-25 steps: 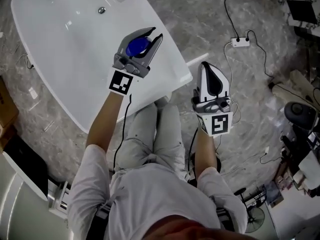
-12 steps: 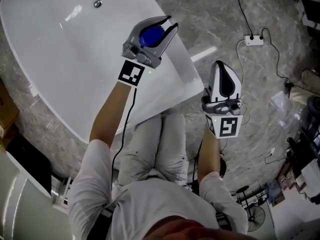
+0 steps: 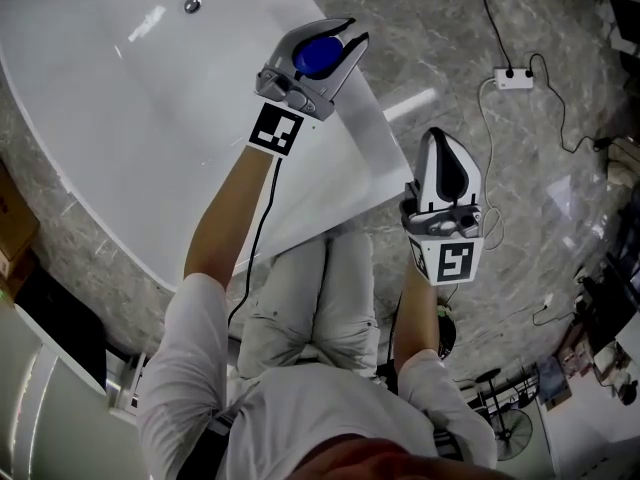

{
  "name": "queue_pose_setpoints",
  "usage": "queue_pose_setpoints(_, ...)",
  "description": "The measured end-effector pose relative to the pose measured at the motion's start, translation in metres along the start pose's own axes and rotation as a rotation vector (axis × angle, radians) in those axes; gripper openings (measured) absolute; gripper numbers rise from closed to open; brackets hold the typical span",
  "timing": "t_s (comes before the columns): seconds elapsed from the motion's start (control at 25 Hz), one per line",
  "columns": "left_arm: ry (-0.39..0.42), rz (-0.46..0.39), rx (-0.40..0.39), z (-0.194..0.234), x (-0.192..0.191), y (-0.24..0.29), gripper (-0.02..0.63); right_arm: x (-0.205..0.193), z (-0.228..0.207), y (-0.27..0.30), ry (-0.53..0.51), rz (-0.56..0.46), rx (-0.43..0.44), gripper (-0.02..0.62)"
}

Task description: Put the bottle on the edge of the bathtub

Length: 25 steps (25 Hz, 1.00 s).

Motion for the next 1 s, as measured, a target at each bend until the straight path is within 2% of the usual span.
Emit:
queue_pose_setpoints(0.44, -0.033, -0.004, 0.003, 0.0, -0.007, 0.0, 0.096, 0.0, 0.003, -0.002, 0.014, 0.002, -0.011, 0.0)
queue_pose_setpoints(0.56, -0.027, 0.007, -0.025, -0.003, -0.007, -0.001, 0.214, 0.001, 0.002, -0.003, 0.018, -0.004, -0.008, 0.0)
queue_pose_setpoints(0.64, -0.015, 0.019, -0.039, -0.006, -0.006, -0.004, 0.266, 0.001, 0.003, -0.004, 0.025, -0.003, -0.002, 0.0)
queue_pose_setpoints(1.0, 0.022, 0.046, -0.062, -0.006, 0.012, -0.008, 0.37, 0.016, 0.016, -0.006, 0.053, 0.015, 0.032, 0.0)
Point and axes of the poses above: the fingertips, and each gripper's own axes: y forward along the fingers, z to its left, x out of its top, the point moved 5 cm from there along -y, backward along the fingers, and after that the axes turned 2 degrees about y, right-handed, at the moved point
